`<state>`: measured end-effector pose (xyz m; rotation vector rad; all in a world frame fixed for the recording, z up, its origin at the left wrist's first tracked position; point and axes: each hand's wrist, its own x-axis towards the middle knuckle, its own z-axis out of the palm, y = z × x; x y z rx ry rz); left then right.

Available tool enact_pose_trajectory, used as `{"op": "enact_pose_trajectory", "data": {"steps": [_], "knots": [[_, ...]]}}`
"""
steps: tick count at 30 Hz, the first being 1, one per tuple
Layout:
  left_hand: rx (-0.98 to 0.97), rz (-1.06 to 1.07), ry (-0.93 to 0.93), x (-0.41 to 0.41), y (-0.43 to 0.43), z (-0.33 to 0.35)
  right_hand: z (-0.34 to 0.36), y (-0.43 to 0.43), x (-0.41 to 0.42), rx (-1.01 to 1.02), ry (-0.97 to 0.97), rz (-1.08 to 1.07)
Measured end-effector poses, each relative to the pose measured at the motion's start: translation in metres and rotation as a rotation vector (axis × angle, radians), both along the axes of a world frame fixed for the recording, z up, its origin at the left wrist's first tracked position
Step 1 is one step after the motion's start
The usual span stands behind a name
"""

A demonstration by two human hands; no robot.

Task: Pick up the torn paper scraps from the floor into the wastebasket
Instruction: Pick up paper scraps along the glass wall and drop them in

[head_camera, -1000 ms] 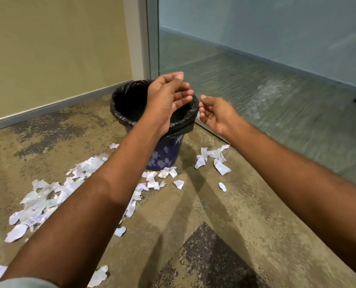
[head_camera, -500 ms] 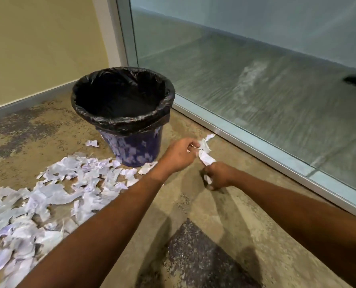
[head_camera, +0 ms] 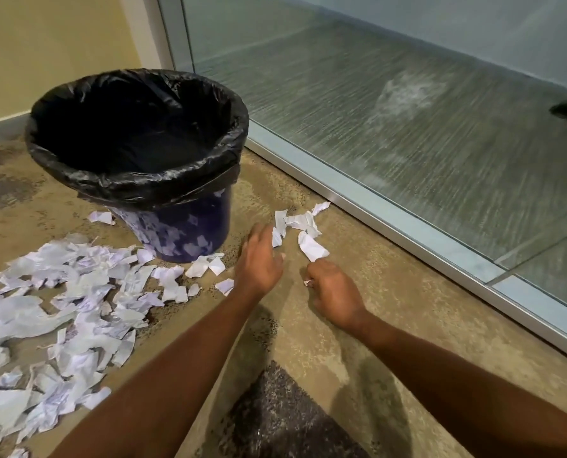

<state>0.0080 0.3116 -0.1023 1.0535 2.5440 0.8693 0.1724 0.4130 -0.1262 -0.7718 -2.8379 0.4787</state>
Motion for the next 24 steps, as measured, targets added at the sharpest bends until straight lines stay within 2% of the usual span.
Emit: {"op": "enact_pose_trajectory", "data": {"steps": [4,9,16,21,24], "knots": [[-0.062,0.035,0.132,-0.014,0.027,-0.015,-0.030,-0.008,0.003,0.084,0.013,-0.078],[-0.134,0.103,0.176,-0.024,0.042,-0.033,-0.035,-0.004,0.001,0.097,0.002,-0.072],[0.139,0.149,0.187,-0.032,0.056,-0.030,-0.035,-0.002,0.000,0.082,0.000,-0.067],[0.025,0.155,0.153,-0.037,0.089,-0.026,-0.032,-0.003,0.000,0.080,-0.017,-0.082],[-0.135,0.086,0.268,-0.036,0.094,-0.041,-0.031,-0.005,0.001,0.084,-0.033,-0.083]]}}
